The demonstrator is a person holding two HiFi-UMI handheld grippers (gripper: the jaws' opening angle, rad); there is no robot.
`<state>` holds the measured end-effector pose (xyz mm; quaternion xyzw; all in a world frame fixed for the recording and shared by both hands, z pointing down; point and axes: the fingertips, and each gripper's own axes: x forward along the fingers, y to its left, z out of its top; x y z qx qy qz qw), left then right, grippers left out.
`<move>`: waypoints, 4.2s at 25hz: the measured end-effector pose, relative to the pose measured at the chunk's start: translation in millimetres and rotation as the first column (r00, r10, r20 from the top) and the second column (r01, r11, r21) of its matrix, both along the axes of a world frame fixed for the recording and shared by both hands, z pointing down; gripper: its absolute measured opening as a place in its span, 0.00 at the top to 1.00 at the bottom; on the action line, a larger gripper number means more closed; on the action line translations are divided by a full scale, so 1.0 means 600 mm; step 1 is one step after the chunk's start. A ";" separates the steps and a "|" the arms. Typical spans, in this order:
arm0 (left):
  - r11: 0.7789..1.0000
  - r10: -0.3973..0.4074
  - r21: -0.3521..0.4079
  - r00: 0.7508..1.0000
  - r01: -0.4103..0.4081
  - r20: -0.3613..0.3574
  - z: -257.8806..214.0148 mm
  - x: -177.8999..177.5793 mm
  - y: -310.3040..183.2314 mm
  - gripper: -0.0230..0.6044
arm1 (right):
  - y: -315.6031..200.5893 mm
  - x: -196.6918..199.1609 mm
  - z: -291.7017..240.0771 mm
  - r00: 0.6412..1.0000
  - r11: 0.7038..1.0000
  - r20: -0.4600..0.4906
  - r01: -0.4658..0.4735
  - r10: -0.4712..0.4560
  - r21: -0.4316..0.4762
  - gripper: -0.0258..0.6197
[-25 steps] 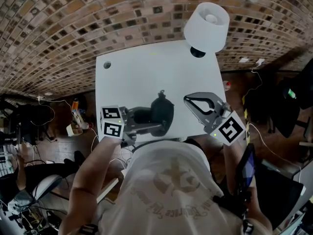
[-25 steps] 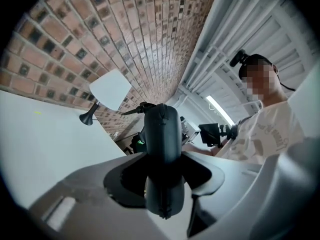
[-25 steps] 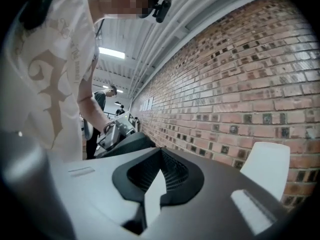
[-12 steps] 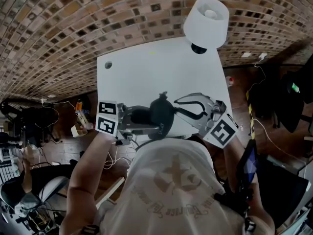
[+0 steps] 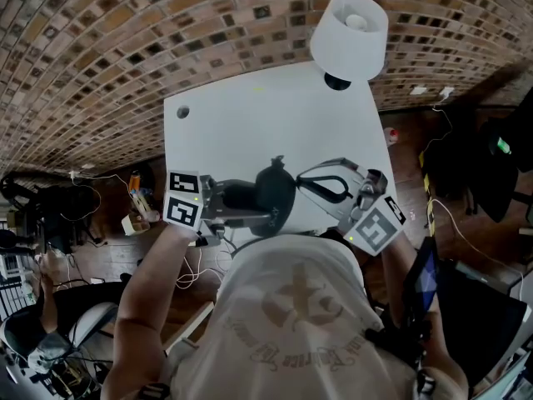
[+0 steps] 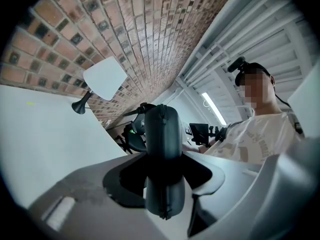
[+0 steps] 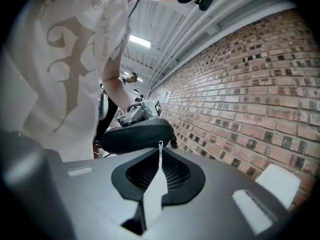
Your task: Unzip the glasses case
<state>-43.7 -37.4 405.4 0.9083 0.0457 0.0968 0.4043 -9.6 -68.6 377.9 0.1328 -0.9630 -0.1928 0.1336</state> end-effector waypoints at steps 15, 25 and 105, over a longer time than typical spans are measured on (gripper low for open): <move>0.999 0.044 0.004 0.982 -0.045 0.185 0.043 -0.011 0.002 0.63 | -0.007 -0.006 0.052 0.963 0.980 -0.254 -0.043 0.093 0.196 0.93; 0.997 0.069 -0.058 0.983 -0.060 0.170 0.044 -0.012 0.004 0.64 | -0.026 -0.011 0.045 0.948 0.952 -0.261 -0.101 0.180 0.290 0.93; 0.869 0.243 0.232 0.784 -0.438 0.571 0.225 0.003 0.047 0.61 | 0.048 -0.054 0.177 0.949 0.617 -0.086 0.126 -0.302 -0.777 0.44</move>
